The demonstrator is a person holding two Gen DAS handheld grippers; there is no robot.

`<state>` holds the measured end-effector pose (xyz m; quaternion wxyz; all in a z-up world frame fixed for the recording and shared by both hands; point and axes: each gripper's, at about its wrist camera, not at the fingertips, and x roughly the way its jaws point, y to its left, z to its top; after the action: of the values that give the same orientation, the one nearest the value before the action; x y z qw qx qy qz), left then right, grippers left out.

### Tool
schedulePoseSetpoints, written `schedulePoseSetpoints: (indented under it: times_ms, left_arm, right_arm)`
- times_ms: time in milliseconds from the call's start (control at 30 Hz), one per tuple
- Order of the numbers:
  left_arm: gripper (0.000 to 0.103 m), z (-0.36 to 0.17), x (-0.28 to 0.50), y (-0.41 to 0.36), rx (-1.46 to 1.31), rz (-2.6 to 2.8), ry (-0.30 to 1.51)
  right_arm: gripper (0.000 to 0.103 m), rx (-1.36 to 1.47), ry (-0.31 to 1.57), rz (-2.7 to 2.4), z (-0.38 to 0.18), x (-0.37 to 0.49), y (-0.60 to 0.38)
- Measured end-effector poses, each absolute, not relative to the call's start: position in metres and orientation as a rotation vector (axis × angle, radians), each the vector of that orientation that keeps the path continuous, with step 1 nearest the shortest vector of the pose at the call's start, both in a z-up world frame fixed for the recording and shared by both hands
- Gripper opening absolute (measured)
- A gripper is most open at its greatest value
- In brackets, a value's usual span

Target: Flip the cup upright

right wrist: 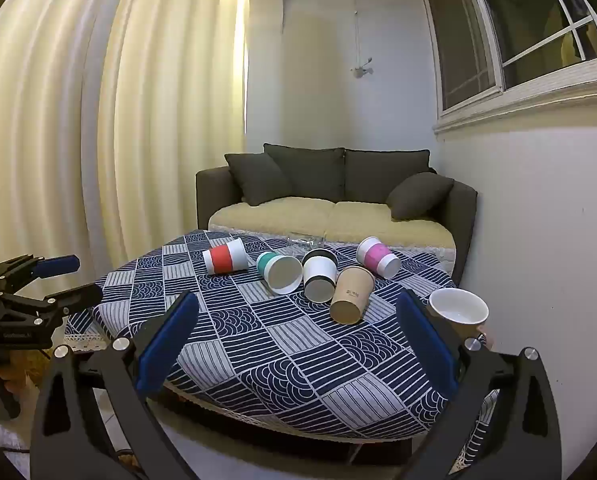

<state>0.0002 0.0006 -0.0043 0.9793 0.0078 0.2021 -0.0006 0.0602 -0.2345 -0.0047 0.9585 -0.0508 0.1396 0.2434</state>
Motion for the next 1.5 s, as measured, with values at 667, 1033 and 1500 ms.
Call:
schedulePoseSetpoints:
  times_ms: [667,1033,1500]
  left_arm:
    - [0.084,-0.004,0.001,0.001,0.016,-0.001,0.415]
    - [0.084,-0.004,0.004,0.003,0.019,-0.004,0.435]
    - [0.084,-0.008,0.039,0.0,0.042,-0.054,0.519]
  right_arm:
    - [0.098,-0.105,0.286,0.492,-0.008,0.061,-0.234]
    - [0.098,-0.07,0.325,0.507,-0.012,0.069,-0.238]
    - [0.098,0.027,0.526,0.512,-0.018,0.136,-0.24]
